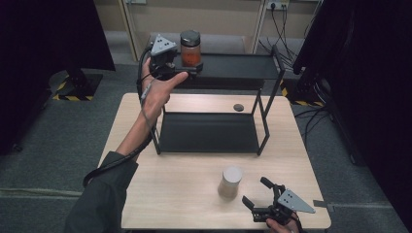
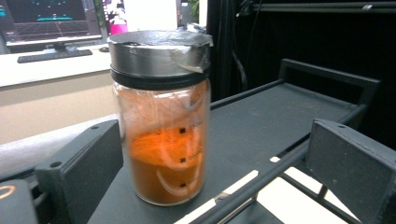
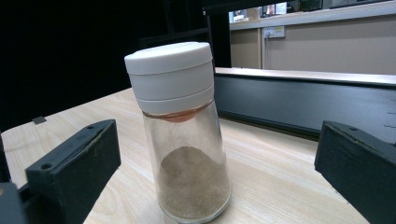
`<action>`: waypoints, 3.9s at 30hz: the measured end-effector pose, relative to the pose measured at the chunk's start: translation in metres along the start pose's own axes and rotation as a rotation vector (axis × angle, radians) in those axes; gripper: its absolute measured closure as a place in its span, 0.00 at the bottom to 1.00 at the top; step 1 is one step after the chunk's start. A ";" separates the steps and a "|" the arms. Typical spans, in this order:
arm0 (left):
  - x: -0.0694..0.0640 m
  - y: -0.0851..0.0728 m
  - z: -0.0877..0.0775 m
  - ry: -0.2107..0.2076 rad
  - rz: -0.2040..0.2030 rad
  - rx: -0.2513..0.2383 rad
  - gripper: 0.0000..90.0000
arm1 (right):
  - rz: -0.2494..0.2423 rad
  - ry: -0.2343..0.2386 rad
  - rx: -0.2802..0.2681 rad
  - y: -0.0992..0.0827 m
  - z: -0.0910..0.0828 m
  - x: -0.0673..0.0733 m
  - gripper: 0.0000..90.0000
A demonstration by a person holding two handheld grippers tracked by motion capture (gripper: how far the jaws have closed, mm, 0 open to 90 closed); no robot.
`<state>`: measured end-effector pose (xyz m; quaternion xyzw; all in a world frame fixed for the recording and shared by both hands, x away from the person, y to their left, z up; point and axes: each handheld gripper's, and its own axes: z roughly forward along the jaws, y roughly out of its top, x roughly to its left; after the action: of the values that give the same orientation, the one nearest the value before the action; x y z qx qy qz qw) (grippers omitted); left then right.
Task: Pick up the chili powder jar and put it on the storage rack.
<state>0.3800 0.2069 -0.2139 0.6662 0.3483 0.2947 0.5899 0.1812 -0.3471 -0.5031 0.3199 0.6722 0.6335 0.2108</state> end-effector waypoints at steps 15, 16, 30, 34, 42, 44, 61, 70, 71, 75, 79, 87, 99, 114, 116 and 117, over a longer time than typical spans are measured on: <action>0.000 -0.026 -0.014 -0.088 -0.001 -0.005 0.03 | 0.000 0.001 -0.003 0.000 0.000 0.000 0.01; 0.000 -0.029 -0.015 -0.094 -0.001 -0.007 0.03 | -0.001 0.001 -0.004 0.000 0.000 0.000 0.01; -0.012 -0.053 -0.022 -0.194 0.002 -0.007 0.03 | -0.002 0.000 -0.003 0.000 0.000 0.000 0.01; -0.015 -0.060 -0.024 -0.215 0.000 -0.006 0.03 | -0.003 0.000 -0.003 0.000 0.000 0.000 0.01; -0.021 -0.074 -0.030 -0.252 -0.001 -0.012 0.03 | -0.003 -0.001 -0.004 0.000 0.000 0.000 0.01; -0.022 -0.078 -0.031 -0.263 -0.002 -0.013 0.03 | -0.001 0.000 -0.002 0.000 0.000 0.000 0.01; -0.036 -0.118 -0.043 -0.359 -0.006 -0.022 0.03 | 0.001 -0.003 -0.003 0.000 0.000 0.000 0.01; -0.042 -0.143 -0.059 -0.392 -0.002 -0.046 0.03 | 0.001 -0.004 -0.002 -0.001 0.001 0.000 0.01; -0.042 -0.146 -0.061 -0.395 -0.005 -0.050 0.03 | 0.001 -0.004 -0.003 -0.001 0.000 0.000 0.01; -0.044 -0.152 -0.066 -0.402 -0.008 -0.052 0.03 | 0.001 -0.005 -0.003 -0.001 0.001 0.000 0.01; -0.048 -0.160 -0.072 -0.411 0.004 -0.054 0.03 | 0.002 -0.005 -0.003 -0.001 0.000 0.000 0.01; -0.058 -0.186 -0.078 -0.440 0.004 -0.041 0.03 | 0.000 -0.005 -0.002 -0.001 0.001 0.000 0.01; -0.061 -0.219 -0.080 -0.469 -0.009 -0.057 0.02 | -0.001 -0.006 -0.003 0.000 0.000 0.000 0.01; -0.068 -0.250 -0.084 -0.499 0.005 -0.060 0.00 | -0.002 -0.004 -0.002 -0.001 0.001 0.000 0.01; -0.069 -0.252 -0.085 -0.503 0.011 -0.059 0.00 | -0.002 -0.005 -0.004 -0.001 0.001 0.000 0.01; -0.069 -0.254 -0.085 -0.506 0.014 -0.061 0.00 | -0.001 -0.006 -0.004 -0.001 0.000 0.000 0.01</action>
<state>0.2423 0.2156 -0.4530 0.7029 0.1762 0.1331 0.6761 0.1812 -0.3465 -0.5037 0.3208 0.6707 0.6337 0.2137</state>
